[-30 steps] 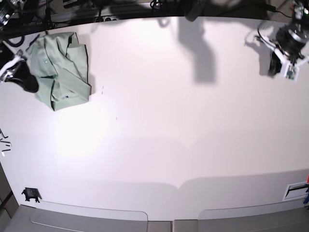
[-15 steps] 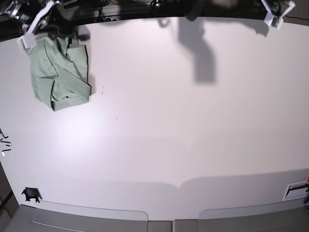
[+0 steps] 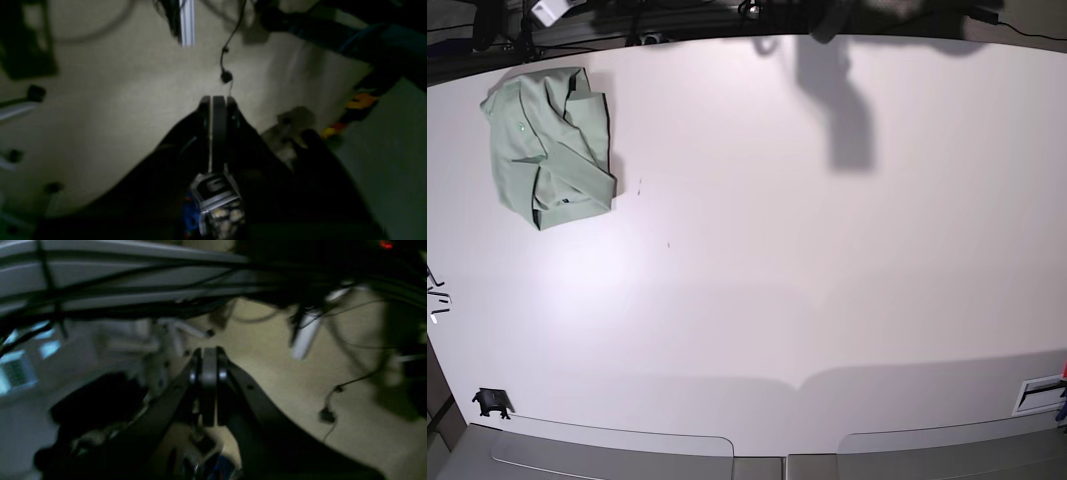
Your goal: Fold the T-shirt properly
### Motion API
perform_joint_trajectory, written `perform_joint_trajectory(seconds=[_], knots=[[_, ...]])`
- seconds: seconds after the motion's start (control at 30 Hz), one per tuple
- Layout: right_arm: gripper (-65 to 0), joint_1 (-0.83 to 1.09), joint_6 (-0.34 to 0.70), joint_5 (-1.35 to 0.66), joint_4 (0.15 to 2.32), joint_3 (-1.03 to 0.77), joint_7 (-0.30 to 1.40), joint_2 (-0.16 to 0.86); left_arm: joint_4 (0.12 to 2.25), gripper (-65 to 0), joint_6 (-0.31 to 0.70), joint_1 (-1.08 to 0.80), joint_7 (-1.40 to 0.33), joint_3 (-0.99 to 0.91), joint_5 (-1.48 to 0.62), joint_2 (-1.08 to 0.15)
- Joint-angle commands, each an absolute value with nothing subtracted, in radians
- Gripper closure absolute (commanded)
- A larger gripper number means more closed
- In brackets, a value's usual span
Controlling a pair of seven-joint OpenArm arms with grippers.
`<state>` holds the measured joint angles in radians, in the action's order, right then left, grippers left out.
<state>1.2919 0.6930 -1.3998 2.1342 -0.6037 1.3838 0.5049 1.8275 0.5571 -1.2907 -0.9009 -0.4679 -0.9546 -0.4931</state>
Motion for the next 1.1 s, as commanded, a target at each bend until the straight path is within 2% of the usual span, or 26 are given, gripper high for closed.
perform_joint_trajectory(seconds=[0.0, 0.03, 0.1, 0.23, 0.37, 0.53, 0.6, 0.73, 0.9, 1.07], knots=[[0.0, 1.309, 0.698, -1.346, 2.116, -0.559, 1.396, 0.529, 1.798, 0.0, 0.581, -1.309, -0.853, -0.445, -0.974, -0.512], [0.0, 1.309, 0.698, -1.269, 2.087, -0.5, 1.377, 0.549, 1.752, 0.0, 0.594, -1.309, -0.801, -0.411, -0.965, -0.522], [0.0, 1.273, 0.698, -1.085, 2.005, -0.376, 1.204, 0.59, 1.662, 0.0, 0.607, -1.297, -0.728, -0.334, -0.912, -0.53], [0.0, 1.112, 0.698, -0.732, 1.744, -0.112, 0.915, 0.65, 1.457, 0.0, 0.615, -1.137, -0.588, -0.156, -0.75, -0.516], [0.0, 0.892, 0.698, -0.533, 1.399, 0.121, 0.703, 0.649, 1.24, 0.0, 0.615, -0.949, -0.418, -0.004, -0.55, -0.445], [0.0, 0.636, 0.698, -0.481, 0.983, 0.348, 0.45, 0.528, 0.945, 0.0, 0.611, -0.694, -0.109, 0.083, -0.27, -0.329], [0.0, 0.545, 0.698, -0.43, 0.841, 0.412, 0.389, 0.458, 0.839, 0.0, 0.58, -0.601, -0.097, 0.087, -0.202, -0.279], [0.0, 0.395, 0.694, -0.344, 0.647, 0.513, 0.373, 0.334, 0.675, 0.0, 0.48, -0.469, -0.103, 0.087, -0.105, -0.215], [0.0, 0.297, 0.474, -0.313, 0.574, 0.565, 0.373, 0.236, 0.588, 0.0, 0.372, -0.406, -0.105, 0.087, -0.07, -0.202], [0.0, 0.255, 0.258, -0.314, 0.574, 0.563, 0.327, 0.205, 0.591, 0.0, 0.25, -0.405, -0.134, 0.087, -0.071, -0.201]])
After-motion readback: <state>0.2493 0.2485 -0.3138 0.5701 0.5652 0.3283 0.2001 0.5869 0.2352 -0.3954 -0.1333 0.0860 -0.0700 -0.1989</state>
